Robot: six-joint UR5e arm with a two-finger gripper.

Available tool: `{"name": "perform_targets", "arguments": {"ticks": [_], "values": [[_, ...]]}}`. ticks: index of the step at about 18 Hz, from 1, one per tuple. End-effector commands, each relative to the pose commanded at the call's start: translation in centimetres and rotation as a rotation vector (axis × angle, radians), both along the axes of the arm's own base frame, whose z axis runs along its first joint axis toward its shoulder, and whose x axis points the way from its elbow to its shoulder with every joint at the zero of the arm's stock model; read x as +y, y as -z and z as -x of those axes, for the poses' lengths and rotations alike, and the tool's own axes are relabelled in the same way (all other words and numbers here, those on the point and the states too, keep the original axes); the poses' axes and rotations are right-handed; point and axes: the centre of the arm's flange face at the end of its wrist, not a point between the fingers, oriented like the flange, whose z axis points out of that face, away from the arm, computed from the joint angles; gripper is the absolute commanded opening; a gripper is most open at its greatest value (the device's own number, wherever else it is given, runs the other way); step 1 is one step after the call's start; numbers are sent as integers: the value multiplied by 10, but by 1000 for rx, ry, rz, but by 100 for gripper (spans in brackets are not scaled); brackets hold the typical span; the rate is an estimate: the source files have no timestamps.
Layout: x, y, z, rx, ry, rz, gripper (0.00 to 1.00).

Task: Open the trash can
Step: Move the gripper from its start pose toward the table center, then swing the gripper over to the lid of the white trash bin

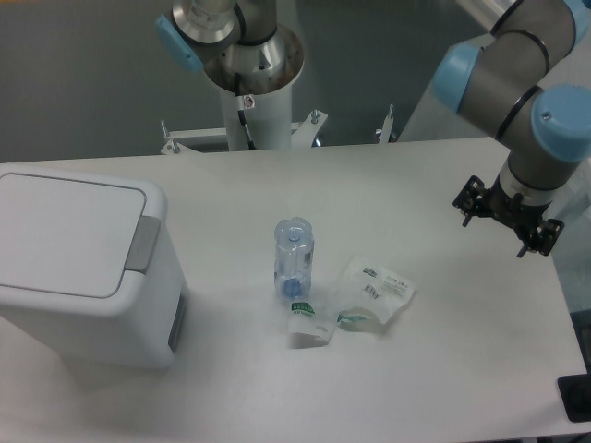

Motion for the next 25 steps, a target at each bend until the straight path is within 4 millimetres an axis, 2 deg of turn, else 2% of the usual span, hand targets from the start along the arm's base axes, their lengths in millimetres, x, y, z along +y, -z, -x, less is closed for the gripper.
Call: {"name": "perform_targets", "arguments": {"ticks": [9,12,14,17,21,25], "values": [[-3,7,0,-26,-12,-36,100],[-18,21,-5,-67,-46,-43,100],[-16,46,-20,-138,-51,-85,100],[-7,27,-30,-95,-79,-134,100],[9,22,-39,-129,-334,-192,100],[35,-9,-49,-151,-428,-301,100]]}}
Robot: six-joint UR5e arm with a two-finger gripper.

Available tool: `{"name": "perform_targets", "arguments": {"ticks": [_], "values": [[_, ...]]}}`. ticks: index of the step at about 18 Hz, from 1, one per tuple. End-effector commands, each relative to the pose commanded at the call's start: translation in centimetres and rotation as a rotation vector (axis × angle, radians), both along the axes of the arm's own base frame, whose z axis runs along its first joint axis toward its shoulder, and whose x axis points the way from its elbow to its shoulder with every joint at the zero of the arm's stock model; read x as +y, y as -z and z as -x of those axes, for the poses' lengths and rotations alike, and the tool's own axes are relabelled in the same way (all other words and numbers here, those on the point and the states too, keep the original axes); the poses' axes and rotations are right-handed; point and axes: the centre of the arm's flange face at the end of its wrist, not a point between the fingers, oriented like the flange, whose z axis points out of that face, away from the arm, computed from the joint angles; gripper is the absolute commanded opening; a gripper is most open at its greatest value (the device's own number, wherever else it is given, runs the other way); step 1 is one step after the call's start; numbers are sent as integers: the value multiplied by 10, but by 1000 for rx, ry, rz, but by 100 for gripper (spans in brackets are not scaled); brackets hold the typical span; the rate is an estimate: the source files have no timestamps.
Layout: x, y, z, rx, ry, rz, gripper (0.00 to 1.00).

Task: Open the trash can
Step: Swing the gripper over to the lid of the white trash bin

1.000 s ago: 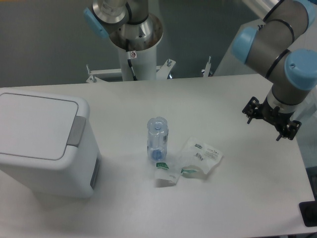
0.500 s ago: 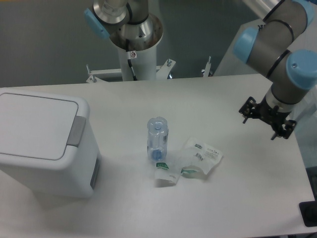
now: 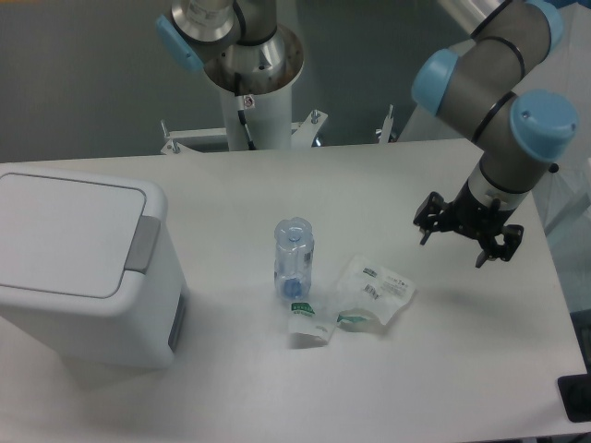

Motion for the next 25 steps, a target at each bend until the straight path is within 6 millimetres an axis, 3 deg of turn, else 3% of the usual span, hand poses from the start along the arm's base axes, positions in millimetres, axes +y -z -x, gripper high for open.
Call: {"name": "perform_targets", "arguments": {"ticks": [5,11,15,20,25], "values": [[50,-33,-26,-17,-78,-51,100],[88,-63,-61,-46,-144,-94,100],[110,-91,-101,-116,-140,-182,100],[138,-127,-168,-186,-132,-256,100],[149,-132,-215,-221,-102,-264,100]]}}
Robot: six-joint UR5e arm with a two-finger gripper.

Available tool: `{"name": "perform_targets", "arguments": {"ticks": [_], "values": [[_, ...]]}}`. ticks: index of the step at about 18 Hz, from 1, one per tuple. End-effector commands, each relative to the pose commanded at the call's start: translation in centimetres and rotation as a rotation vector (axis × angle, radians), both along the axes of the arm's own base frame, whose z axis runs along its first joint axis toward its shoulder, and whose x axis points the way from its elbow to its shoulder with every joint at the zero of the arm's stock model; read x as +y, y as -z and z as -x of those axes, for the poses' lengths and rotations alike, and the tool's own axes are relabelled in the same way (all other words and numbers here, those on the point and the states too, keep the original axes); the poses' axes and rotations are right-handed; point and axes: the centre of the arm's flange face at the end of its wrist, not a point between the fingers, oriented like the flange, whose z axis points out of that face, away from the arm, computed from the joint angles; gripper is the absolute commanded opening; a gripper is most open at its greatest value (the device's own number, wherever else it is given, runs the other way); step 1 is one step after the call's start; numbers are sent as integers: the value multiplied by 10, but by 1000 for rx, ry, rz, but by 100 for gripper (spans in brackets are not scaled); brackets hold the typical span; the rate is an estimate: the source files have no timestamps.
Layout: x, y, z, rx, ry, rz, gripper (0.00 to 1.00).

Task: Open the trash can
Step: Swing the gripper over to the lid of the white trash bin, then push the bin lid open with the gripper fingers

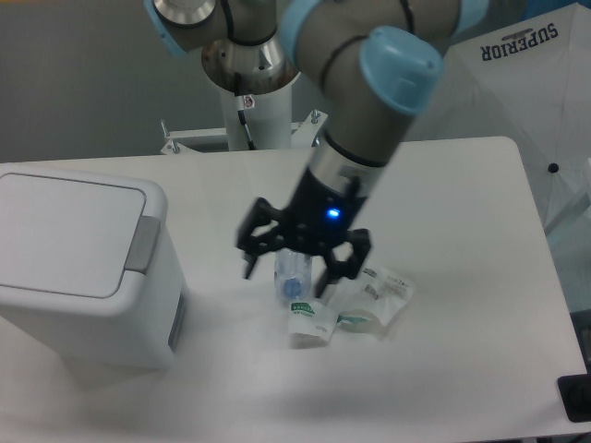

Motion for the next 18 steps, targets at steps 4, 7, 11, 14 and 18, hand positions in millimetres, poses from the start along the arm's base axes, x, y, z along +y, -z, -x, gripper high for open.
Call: {"name": "perform_targets", "arguments": {"ticks": [4,7,11,14,18], "values": [[3,2,-23,-59,-40,14,100],[12,0,-38,-50,-15,3,100],[12,8,-43,-58,-10,13,100],[7,14,-48,-64,-6,23,100],[2,16,-54,-45,-10,2,100]]}}
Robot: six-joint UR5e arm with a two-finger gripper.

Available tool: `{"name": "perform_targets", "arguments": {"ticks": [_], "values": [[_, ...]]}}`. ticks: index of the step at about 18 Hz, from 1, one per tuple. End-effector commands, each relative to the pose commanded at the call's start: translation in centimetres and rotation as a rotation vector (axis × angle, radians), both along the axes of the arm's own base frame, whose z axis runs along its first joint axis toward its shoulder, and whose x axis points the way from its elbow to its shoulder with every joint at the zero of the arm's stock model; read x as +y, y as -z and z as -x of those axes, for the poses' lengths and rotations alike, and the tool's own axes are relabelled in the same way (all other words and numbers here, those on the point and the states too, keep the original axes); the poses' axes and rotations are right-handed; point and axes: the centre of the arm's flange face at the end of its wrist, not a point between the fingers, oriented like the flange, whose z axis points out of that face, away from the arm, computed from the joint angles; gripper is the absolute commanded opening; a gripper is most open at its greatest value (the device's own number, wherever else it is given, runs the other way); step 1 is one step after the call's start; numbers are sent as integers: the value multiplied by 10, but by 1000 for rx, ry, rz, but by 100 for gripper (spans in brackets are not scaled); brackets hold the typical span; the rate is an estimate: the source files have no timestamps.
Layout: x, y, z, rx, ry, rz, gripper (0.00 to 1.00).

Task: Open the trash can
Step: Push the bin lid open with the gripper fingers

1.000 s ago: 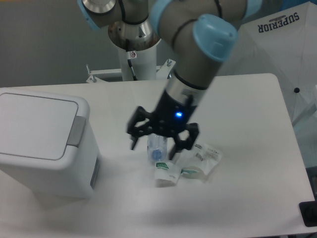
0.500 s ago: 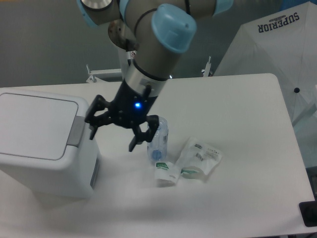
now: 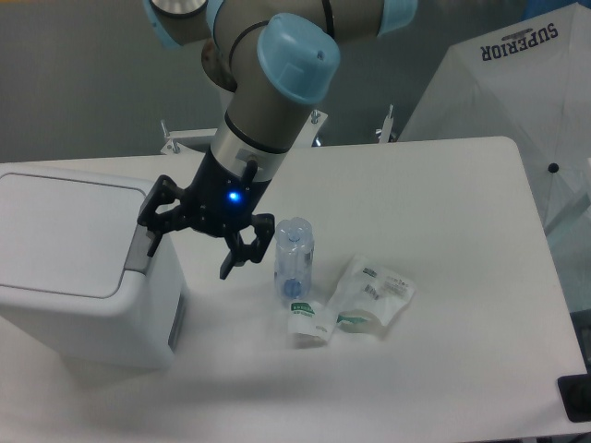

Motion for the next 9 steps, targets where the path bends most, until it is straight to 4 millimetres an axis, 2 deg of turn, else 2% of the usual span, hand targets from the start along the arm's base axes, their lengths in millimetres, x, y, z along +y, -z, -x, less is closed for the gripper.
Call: {"name": "perform_targets", "arguments": {"ticks": [4,9], "values": [[-2,11,-2,3,2,0,100],[-1,13,-2,1,3,5,100]]}}
